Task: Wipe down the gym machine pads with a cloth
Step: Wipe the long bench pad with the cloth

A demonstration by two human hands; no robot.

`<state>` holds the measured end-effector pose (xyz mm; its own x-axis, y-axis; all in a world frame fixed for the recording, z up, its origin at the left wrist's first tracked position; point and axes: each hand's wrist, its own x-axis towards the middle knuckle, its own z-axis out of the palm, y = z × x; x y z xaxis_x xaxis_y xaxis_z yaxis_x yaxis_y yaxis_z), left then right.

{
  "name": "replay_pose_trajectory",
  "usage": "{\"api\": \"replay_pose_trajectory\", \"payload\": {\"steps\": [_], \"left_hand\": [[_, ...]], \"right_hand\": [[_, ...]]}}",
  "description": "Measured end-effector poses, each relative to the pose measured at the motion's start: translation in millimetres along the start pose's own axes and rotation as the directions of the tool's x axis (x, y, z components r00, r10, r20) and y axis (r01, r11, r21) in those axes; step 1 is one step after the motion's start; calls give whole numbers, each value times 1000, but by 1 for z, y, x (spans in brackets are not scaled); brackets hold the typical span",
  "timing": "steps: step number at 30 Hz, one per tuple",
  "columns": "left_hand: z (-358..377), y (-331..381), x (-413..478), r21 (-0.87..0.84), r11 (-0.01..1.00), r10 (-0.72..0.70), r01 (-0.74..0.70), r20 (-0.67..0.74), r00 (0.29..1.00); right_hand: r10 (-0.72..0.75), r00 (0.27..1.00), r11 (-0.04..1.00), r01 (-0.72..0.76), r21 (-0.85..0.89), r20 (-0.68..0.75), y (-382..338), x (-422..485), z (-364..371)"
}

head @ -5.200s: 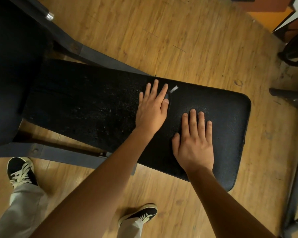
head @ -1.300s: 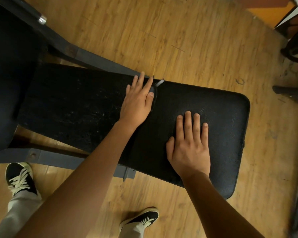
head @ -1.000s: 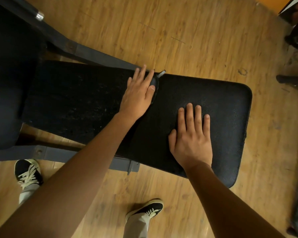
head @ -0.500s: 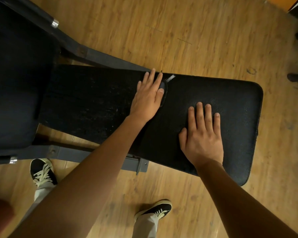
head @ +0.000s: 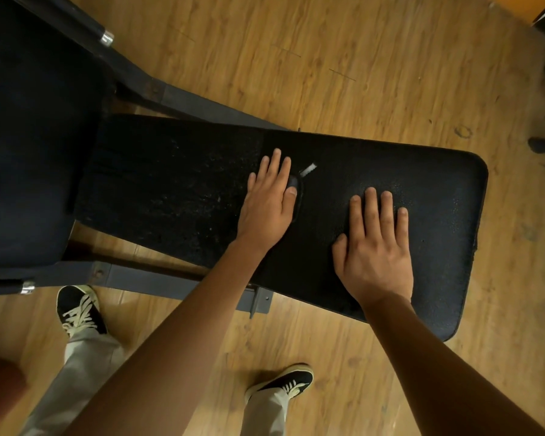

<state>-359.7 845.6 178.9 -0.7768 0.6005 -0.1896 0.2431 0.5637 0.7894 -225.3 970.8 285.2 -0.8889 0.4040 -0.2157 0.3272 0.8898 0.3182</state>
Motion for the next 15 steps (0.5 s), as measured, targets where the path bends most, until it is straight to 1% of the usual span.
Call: {"api": "replay_pose_trajectory", "payload": {"steps": [4, 6, 11, 15], "left_hand": [[1, -4, -5, 11, 1000, 18, -18, 2, 1000], [1, -6, -19, 25, 999, 25, -25, 26, 999], [2, -14, -70, 39, 999, -32, 28, 95, 995], [1, -14, -55, 47, 999, -30, 27, 65, 997]], "right_hand": [[-1, 1000, 1000, 1, -3, -2, -1, 0, 0], [1, 1000, 1000, -1, -5, -3, 0, -1, 0], [-5, 1000, 1000, 5, 6, -11, 0, -1, -1], [-6, 1000, 1000, 6, 10, -14, 0, 0, 0]]}}
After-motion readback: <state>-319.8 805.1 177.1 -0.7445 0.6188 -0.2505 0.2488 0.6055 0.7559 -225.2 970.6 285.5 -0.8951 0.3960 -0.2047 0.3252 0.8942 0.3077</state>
